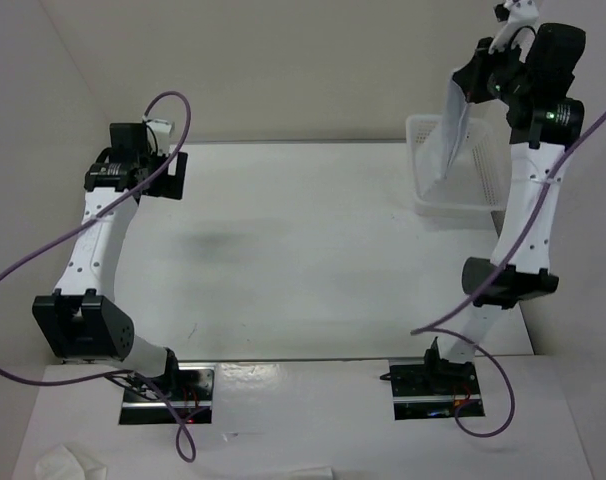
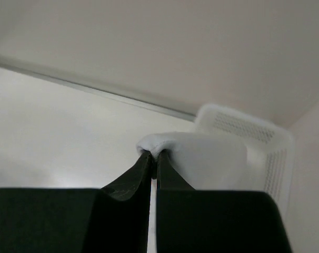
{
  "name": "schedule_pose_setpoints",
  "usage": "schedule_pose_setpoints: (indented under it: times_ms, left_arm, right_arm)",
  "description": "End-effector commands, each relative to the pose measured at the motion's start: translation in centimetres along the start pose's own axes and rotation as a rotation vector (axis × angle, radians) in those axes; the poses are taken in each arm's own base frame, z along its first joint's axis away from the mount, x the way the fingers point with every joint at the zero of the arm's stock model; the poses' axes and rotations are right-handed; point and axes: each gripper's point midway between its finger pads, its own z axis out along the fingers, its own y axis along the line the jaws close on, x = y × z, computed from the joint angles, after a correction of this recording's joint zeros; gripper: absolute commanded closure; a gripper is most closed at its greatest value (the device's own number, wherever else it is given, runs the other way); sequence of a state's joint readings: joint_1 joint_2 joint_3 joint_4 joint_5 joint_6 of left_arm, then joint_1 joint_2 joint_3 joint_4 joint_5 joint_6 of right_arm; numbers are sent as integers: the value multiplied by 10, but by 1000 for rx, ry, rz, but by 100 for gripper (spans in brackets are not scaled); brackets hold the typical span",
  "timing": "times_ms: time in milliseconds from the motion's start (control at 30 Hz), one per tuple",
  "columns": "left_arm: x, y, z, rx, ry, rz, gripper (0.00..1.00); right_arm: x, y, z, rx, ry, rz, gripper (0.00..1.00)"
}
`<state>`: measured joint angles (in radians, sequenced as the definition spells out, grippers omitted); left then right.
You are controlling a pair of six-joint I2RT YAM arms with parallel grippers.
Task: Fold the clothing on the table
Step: Grab the skirt from the pile, then move the skirt to the center of the board, then flatten the skirt out
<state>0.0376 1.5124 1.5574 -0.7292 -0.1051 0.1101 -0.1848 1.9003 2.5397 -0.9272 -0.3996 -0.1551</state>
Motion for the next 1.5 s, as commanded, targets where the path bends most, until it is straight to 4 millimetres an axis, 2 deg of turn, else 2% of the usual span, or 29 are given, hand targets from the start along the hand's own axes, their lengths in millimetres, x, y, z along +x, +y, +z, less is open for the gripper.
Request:
schedule_pose_setpoints:
  times_ms: [0,67,100,167,200,300,333,367,400,433,467,533,567,700,767,800,867,900,933,967,1000,1067,1100,1167,1200,1233,1333,1433,1467]
  left_arm:
    - [-1,7,-28,-36,-68,28,0]
    - [2,7,-35,-38,-76,36,0]
    - [6,11,-41,-48,-85,28,0]
    - [11,9,-47,-28,-95,22,0]
    - [13,15,-54,-36,-109,7,0]
    - [23,16,-61,-30,-123,-5,0]
    - [27,17,-63,-23,-124,-12,0]
    - [31,16,-63,-22,-122,-12,0]
    - [38,15,-65,-16,-118,-18,0]
    - [42,14,-66,-15,-115,-18,0]
    - [44,16,-70,-16,-124,-24,0]
    - [52,12,-70,-5,-118,-23,0]
    - [53,12,-74,-8,-128,-23,0]
    - [54,3,-80,33,-154,-20,0]
    - [60,-1,-77,46,-147,-38,0]
    - [61,3,-77,36,-145,-46,0]
    - [62,5,-77,28,-152,-62,0]
    - [63,8,-77,20,-150,-68,0]
    - [60,8,-77,18,-161,-79,0]
    - [62,14,-77,-6,-155,-105,0]
    - [63,19,-77,-28,-150,-123,0]
    - [68,41,-78,-116,-134,-182,0]
    - [67,48,-81,-144,-139,-223,0]
    - [72,66,-86,-206,-129,-291,0]
    - [70,72,-93,-234,-147,-332,0]
    - [74,75,-93,-242,-138,-353,0]
    - [76,88,-110,-305,-174,-407,0]
    - [88,95,-112,-347,-165,-452,0]
    - [95,96,-112,-357,-155,-461,0]
  right_arm:
    - [-13,103,-26,-321,-31,-59,100]
    - [-9,149,-36,-408,-28,-133,100]
    - [-1,204,-39,-518,-12,-178,100]
    - [14,262,-48,-634,10,-255,100]
    - [31,313,-60,-758,35,-296,100]
    - [61,374,-65,-920,95,-332,100]
    - [68,385,-59,-938,113,-328,87]
    - [80,390,-39,-902,143,-338,26]
    - [82,391,-27,-866,159,-304,18]
    - [84,389,-14,-822,165,-297,16]
    - [98,380,17,-713,198,-313,15]
    - [109,368,45,-584,225,-310,15]
    - [123,352,66,-493,260,-321,15]
    - [155,323,90,-347,332,-323,15]
    - [177,323,81,-397,393,-372,15]
    - [172,323,66,-431,389,-382,15]
    - [182,337,44,-530,397,-458,14]
    - [206,349,30,-573,443,-504,14]
    - [205,354,14,-605,432,-527,14]
    - [216,358,5,-634,452,-571,14]
    - [247,368,-9,-676,515,-610,14]
    - [270,372,-32,-720,568,-656,14]
    - [300,380,-49,-753,627,-717,14]
    - [316,379,-65,-732,640,-801,14]
    - [340,374,-75,-727,688,-846,14]
    - [348,381,-84,-734,675,-890,14]
    - [369,370,-88,-709,711,-929,14]
    - [378,375,-84,-720,697,-919,15]
    - [390,379,-80,-732,712,-918,15]
